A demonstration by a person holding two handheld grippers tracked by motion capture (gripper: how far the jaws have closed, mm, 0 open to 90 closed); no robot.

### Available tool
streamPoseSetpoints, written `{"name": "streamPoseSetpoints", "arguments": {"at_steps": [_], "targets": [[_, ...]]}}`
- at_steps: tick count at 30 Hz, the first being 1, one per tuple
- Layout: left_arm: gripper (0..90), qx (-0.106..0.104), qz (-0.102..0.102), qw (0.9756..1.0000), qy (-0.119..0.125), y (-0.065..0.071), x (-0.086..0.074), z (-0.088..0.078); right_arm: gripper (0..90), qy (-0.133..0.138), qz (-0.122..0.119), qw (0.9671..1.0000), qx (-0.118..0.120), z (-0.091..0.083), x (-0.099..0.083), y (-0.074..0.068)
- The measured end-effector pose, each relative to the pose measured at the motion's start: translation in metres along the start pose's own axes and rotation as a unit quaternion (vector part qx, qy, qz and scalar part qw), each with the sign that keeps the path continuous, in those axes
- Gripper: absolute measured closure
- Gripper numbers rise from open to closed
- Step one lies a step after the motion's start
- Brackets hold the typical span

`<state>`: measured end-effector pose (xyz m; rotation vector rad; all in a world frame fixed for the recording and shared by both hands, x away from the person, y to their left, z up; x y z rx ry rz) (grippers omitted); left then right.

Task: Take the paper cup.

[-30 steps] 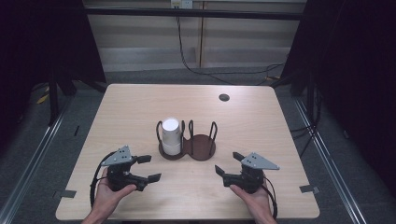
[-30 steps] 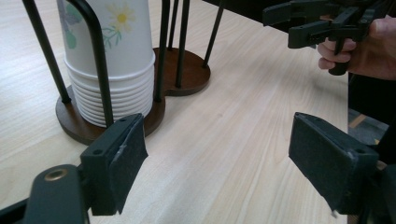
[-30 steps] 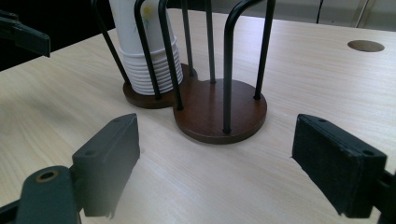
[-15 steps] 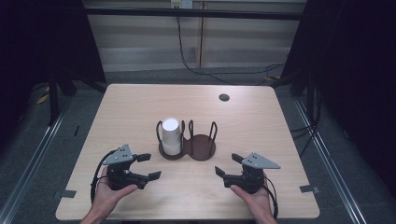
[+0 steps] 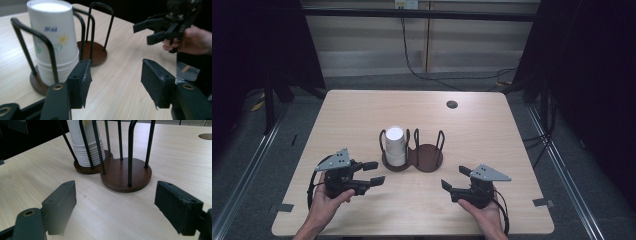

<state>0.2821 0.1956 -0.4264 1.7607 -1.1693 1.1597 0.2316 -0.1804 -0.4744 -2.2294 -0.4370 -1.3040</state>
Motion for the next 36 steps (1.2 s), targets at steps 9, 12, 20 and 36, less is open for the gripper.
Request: {"name": "streamPoseSetpoints", "arguments": {"at_steps": [9,12,20,36], "targets": [[42.0,0.015,0.000,0.9987,-0.049,-0.009,0.024,-0.005,17.3,-0.015,0.002,0.9999,0.005,0.002,-0.002,-0.001],[38.0,0.012,0.000,0.9969,-0.077,-0.014,0.033,-0.002,17.3,-0.019,0.003,0.9998,0.008,0.003,-0.003,-0.002],[30.2,0.014,-0.005,0.9952,-0.097,-0.024,0.053,0.008,18.7,-0.022,0.001,0.9997,0.005,0.002,-0.003,-0.001],[26.4,0.034,0.003,0.9894,-0.141,-0.046,0.085,0.026,18.9,-0.029,-0.004,0.9995,0.010,0.003,-0.003,-0.004]]}}
Point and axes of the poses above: each handheld gripper's, and its own axes: z roughly forward along the jaws, x roughly out of its top, y roughly to its right, the point moved 1 cm from there along z, roughly forward along the jaws, and after that the axes turned 7 degrees about z, right-handed, at the moved point
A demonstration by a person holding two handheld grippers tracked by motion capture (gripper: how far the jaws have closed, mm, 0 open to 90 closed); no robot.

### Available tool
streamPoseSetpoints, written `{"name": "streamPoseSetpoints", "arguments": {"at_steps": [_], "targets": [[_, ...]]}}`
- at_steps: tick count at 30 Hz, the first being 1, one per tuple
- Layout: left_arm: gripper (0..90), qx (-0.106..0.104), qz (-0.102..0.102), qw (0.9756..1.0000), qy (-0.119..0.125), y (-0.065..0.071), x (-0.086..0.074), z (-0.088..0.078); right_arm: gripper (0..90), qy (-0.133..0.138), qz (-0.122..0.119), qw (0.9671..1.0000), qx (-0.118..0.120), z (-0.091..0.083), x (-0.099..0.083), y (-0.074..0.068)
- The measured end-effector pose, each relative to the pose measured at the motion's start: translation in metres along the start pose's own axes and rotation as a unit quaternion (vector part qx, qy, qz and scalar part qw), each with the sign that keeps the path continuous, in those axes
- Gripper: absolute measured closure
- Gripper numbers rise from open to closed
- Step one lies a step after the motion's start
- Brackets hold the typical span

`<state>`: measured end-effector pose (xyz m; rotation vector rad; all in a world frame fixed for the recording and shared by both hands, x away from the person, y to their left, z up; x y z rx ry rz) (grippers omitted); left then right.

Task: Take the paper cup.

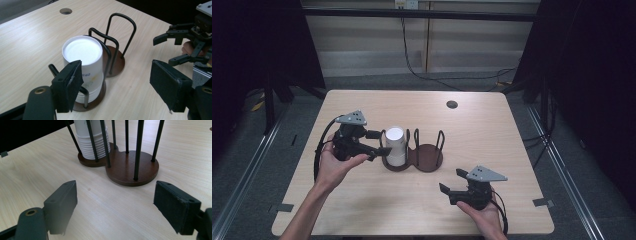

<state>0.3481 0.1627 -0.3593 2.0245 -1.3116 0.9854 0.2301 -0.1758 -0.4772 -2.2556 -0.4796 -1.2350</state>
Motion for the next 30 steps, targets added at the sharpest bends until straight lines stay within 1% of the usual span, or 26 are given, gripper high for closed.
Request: {"name": "streamPoseSetpoints", "arguments": {"at_steps": [3,5,7,8,9,12,13,14,15,16,17,18,20,21,23,24,25,26,27,28,29,30], "targets": [[26.3,0.005,0.006,0.9999,-0.008,-0.003,0.006,0.001,19.0,0.000,0.000,1.0000,0.000,0.000,0.000,0.000],[26.2,0.008,0.006,0.9999,-0.012,-0.004,0.010,0.001,19.0,0.000,0.000,1.0000,0.001,0.000,0.000,0.000],[26.1,0.013,0.011,0.9994,-0.029,-0.005,0.014,0.002,19.2,-0.002,-0.003,1.0000,0.001,0.000,0.000,0.000],[26.1,0.018,0.011,0.9992,-0.034,-0.006,0.015,0.002,19.2,-0.003,-0.004,1.0000,0.000,0.000,0.000,0.000],[26.1,0.019,0.009,0.9991,-0.037,-0.007,0.017,0.002,19.2,-0.003,-0.004,1.0000,0.000,0.000,0.000,0.000],[26.1,0.017,0.012,0.9986,-0.049,-0.007,0.020,0.006,19.2,-0.005,-0.005,1.0000,0.001,0.000,0.000,0.000],[26.6,0.015,0.015,0.9986,-0.049,-0.007,0.021,0.008,19.2,-0.004,-0.006,1.0000,0.001,0.001,0.000,0.000],[26.6,0.012,0.026,0.9983,-0.050,-0.007,0.022,0.009,19.2,-0.004,-0.006,1.0000,0.001,0.001,0.000,0.000],[30.0,0.012,0.031,0.9982,-0.051,-0.007,0.024,0.010,19.2,-0.005,-0.006,1.0000,0.002,0.001,0.000,0.000],[29.6,0.013,0.027,0.9979,-0.057,-0.009,0.027,0.012,19.2,-0.008,-0.007,0.9999,0.001,0.002,0.000,0.000],[28.5,0.013,0.027,0.9979,-0.057,-0.009,0.027,0.012,19.2,-0.008,-0.007,0.9999,0.001,0.002,0.000,0.000],[28.5,0.014,0.025,0.9975,-0.064,-0.011,0.030,0.013,19.2,-0.008,-0.005,1.0000,0.001,0.002,0.000,0.000],[28.7,0.014,0.033,0.9962,-0.079,-0.013,0.034,0.015,19.2,-0.010,-0.008,0.9999,0.002,0.002,-0.001,0.000],[28.6,0.015,0.029,0.9964,-0.078,-0.013,0.036,0.016,19.2,-0.009,-0.007,0.9999,0.002,0.002,-0.001,-0.001],[27.8,0.009,0.036,0.9950,-0.092,-0.014,0.041,0.016,19.1,-0.009,-0.006,0.9999,0.004,0.002,-0.001,-0.001],[27.9,0.016,0.035,0.9953,-0.088,-0.012,0.043,0.018,18.7,-0.009,-0.006,0.9999,0.004,0.002,-0.001,0.000],[27.8,0.013,0.041,0.9947,-0.093,-0.013,0.046,0.019,16.8,-0.008,-0.004,1.0000,0.003,0.003,-0.001,-0.001],[27.8,0.012,0.041,0.9942,-0.099,-0.013,0.047,0.020,15.9,-0.009,-0.002,0.9999,0.005,0.003,0.000,0.000],[27.7,0.016,0.046,0.9918,-0.118,-0.014,0.050,0.024,15.9,-0.009,-0.002,0.9999,0.013,0.003,0.000,-0.001],[27.7,0.016,0.046,0.9918,-0.118,-0.014,0.050,0.024,15.4,-0.008,-0.004,0.9999,0.014,0.002,0.000,-0.001],[28.9,0.012,0.046,0.9913,-0.123,-0.016,0.051,0.026,14.7,-0.008,-0.004,0.9999,0.015,0.002,0.000,-0.002],[28.9,0.012,0.037,0.9914,-0.125,-0.016,0.052,0.028,14.7,-0.008,-0.004,0.9999,0.015,0.002,0.000,-0.002]]}}
Point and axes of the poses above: each handheld gripper's, and its own axes: z roughly forward along the jaws, x roughly out of its top, y roughly to its right, the point moved 1 cm from there along z, roughly forward along the jaws, and after that the axes turned 7 degrees about z, right-handed, at the moved point
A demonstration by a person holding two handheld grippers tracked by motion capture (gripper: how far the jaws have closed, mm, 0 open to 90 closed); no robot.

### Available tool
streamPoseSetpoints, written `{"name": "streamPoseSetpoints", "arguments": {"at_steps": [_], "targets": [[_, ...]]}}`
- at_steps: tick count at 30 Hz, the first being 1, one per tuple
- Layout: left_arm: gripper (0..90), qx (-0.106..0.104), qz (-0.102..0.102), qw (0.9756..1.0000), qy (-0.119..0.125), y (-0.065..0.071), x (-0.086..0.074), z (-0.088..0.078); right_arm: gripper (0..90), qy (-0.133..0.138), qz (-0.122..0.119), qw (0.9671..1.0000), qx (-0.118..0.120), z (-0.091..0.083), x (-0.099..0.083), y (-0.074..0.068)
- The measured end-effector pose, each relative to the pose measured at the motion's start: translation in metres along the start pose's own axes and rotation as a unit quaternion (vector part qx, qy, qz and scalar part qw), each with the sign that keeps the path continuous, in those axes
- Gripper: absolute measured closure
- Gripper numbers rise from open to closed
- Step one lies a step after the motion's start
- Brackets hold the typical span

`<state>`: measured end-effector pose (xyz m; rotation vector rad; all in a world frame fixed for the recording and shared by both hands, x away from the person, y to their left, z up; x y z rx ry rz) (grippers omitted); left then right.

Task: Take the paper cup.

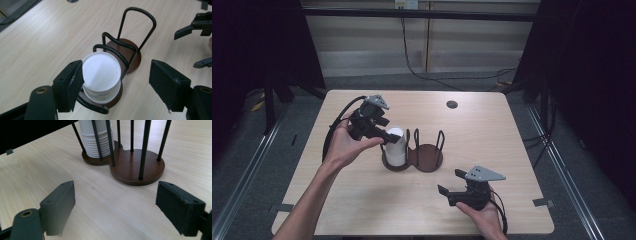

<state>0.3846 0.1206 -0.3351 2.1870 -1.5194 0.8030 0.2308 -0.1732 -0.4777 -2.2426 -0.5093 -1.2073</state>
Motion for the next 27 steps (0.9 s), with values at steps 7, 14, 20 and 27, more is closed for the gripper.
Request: {"name": "streamPoseSetpoints", "arguments": {"at_steps": [7,14,20,27], "targets": [[28.4,0.005,-0.003,0.9994,-0.034,-0.010,0.002,0.008,14.0,-0.004,0.000,1.0000,0.007,0.000,0.000,0.000],[30.1,-0.006,-0.002,0.9979,-0.065,-0.015,0.006,0.018,14.0,-0.006,0.000,1.0000,0.006,0.000,0.000,0.001],[31.7,-0.009,0.004,0.9969,-0.078,-0.015,0.008,0.023,14.1,-0.012,0.004,0.9999,0.002,0.001,-0.001,0.002],[31.1,-0.013,0.008,0.9950,-0.099,-0.016,0.008,0.032,14.1,-0.014,0.005,0.9999,0.000,0.001,-0.002,0.002]]}}
Point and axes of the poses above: each handheld gripper's, and its own axes: z roughly forward along the jaws, x roughly out of its top, y roughly to its right, the point moved 1 cm from there along z, roughly forward along the jaws, and after that the axes turned 7 degrees about z, right-handed, at the moved point
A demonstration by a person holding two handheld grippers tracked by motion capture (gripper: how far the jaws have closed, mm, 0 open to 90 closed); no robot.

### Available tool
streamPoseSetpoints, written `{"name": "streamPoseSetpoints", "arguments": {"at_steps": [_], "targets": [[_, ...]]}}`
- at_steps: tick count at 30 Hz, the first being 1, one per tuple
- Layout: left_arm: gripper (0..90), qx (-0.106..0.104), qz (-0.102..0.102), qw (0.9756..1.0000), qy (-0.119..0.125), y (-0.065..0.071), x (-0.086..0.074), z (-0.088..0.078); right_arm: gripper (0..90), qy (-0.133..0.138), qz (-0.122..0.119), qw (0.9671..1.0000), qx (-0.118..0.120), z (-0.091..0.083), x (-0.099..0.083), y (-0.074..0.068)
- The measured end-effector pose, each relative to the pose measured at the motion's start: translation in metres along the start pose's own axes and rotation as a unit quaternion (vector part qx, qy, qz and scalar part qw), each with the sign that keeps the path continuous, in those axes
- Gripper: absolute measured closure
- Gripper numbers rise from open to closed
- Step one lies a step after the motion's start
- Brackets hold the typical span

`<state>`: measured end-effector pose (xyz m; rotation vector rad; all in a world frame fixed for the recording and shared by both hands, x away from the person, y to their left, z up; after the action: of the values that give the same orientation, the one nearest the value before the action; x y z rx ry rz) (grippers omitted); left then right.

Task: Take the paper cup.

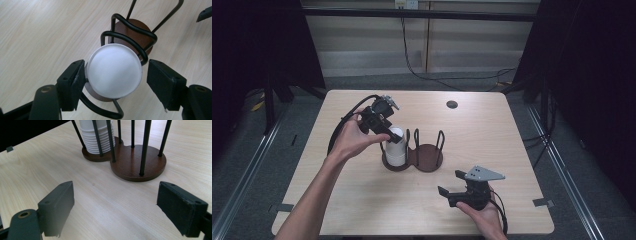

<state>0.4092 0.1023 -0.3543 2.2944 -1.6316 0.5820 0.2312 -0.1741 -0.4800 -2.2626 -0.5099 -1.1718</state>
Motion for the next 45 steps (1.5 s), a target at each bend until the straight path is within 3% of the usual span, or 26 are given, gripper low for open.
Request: {"name": "streamPoseSetpoints", "arguments": {"at_steps": [3,7,8,17,19,20,24,28,45], "targets": [[31.5,0.006,-0.008,1.0000,-0.001,0.001,0.000,0.003,14.1,0.001,0.003,1.0000,0.003,0.000,0.000,0.000],[32.1,0.000,0.003,0.9999,-0.011,0.000,0.001,0.005,14.1,0.000,0.003,1.0000,0.003,0.000,-0.001,0.000],[32.2,0.001,-0.005,0.9999,-0.010,0.001,0.001,0.006,14.1,0.000,0.003,1.0000,0.003,0.001,-0.001,0.000],[33.0,0.005,0.004,0.9998,-0.018,0.001,0.002,0.010,14.1,0.000,0.002,1.0000,0.005,0.001,-0.001,0.000],[32.6,0.004,-0.005,0.9998,-0.019,0.002,0.002,0.012,14.1,0.000,0.002,1.0000,0.005,0.001,-0.001,0.000],[31.8,0.002,0.005,0.9997,-0.024,0.000,0.002,0.012,14.1,0.000,0.003,1.0000,0.005,0.001,-0.001,0.000],[29.8,0.001,-0.013,0.9996,-0.024,-0.002,0.002,0.015,14.1,-0.002,0.001,1.0000,0.003,0.001,-0.001,0.000],[33.3,-0.009,-0.015,0.9995,-0.026,-0.003,0.001,0.015,14.1,-0.003,0.000,1.0000,0.003,0.001,-0.001,-0.001],[35.5,-0.003,-0.011,0.9995,-0.028,-0.001,0.003,0.008,14.1,-0.008,0.003,1.0000,0.004,0.003,-0.002,-0.001]]}}
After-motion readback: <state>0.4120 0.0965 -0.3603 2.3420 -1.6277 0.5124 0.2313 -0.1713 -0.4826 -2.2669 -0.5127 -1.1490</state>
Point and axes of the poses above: each handheld gripper's, and its own axes: z roughly forward along the jaws, x roughly out of its top, y roughly to its right, the point moved 1 cm from there along z, roughly forward along the jaws, and after that the axes turned 7 degrees about z, right-handed, at the moved point
